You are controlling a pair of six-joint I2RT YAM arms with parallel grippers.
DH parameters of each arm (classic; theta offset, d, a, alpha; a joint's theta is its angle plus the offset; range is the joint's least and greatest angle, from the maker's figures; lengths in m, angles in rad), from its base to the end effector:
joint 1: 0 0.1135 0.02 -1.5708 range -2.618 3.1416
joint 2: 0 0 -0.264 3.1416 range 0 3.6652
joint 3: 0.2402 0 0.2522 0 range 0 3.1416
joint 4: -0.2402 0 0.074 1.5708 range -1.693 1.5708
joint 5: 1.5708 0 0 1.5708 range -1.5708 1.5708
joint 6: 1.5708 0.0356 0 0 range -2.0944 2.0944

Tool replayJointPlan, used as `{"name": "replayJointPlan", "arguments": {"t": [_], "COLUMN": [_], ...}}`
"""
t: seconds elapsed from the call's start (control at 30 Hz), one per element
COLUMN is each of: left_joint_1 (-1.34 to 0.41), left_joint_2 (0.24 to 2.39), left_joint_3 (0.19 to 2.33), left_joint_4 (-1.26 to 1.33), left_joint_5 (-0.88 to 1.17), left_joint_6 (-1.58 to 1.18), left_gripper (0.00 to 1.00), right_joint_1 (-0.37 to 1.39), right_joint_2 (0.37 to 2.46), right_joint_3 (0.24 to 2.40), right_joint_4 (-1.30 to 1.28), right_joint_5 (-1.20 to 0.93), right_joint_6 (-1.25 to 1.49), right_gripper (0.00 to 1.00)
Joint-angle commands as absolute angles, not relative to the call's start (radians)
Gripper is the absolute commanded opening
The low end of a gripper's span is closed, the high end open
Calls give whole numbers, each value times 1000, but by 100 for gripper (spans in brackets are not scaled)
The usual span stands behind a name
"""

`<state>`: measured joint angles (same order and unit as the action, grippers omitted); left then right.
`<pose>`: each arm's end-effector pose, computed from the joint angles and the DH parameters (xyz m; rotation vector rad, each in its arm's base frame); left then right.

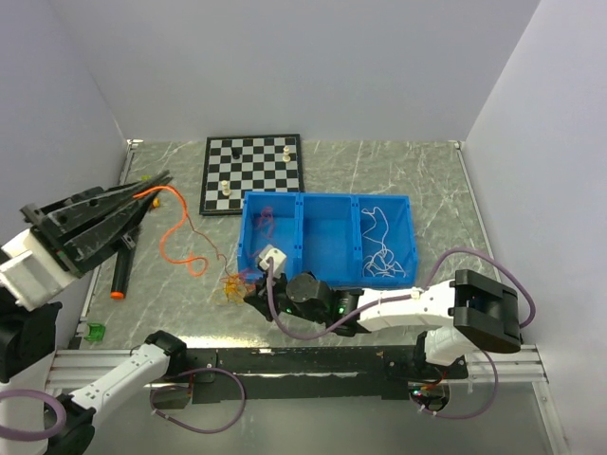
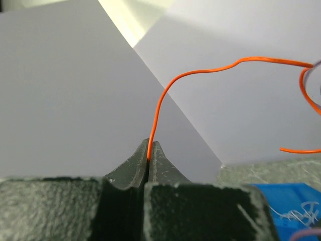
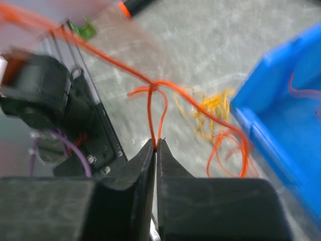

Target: Untangle the cables

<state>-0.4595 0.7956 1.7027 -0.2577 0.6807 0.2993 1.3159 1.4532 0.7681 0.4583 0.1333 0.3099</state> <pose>0.0079 -0.0289 0.5935 0.9187 0.5910 -0.4572 0.0861 0.3115 0.2426 -0.8353 1.7294 1.0201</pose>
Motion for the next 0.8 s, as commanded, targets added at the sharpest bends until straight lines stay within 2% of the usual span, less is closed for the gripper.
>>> {"name": "replayJointPlan", "arguments": {"t": [0.0,0.43,0.6,0.77], "left_joint_1": [-456,-451,-451,-451], "left_joint_2": [787,864,959,994], "left_joint_3": [1709,1710,1781,1683], "left_joint_4": [-91,152,117,110], "left_joint_5": [597,347,359,405], "left_joint_6": [255,261,232,183], "left_gripper": [1,1,1,1], "right_joint_1": [1322,1404,1456,1515], "right_joint_2": [1404,1267,1195,1036], "right_joint_3": [707,493,416,411], "right_joint_4": [511,425,381,246], "right_joint_5": [147,254,334,466], "right_joint_6": [385,523,572,583], "right_gripper": [0,0,0,0]}}
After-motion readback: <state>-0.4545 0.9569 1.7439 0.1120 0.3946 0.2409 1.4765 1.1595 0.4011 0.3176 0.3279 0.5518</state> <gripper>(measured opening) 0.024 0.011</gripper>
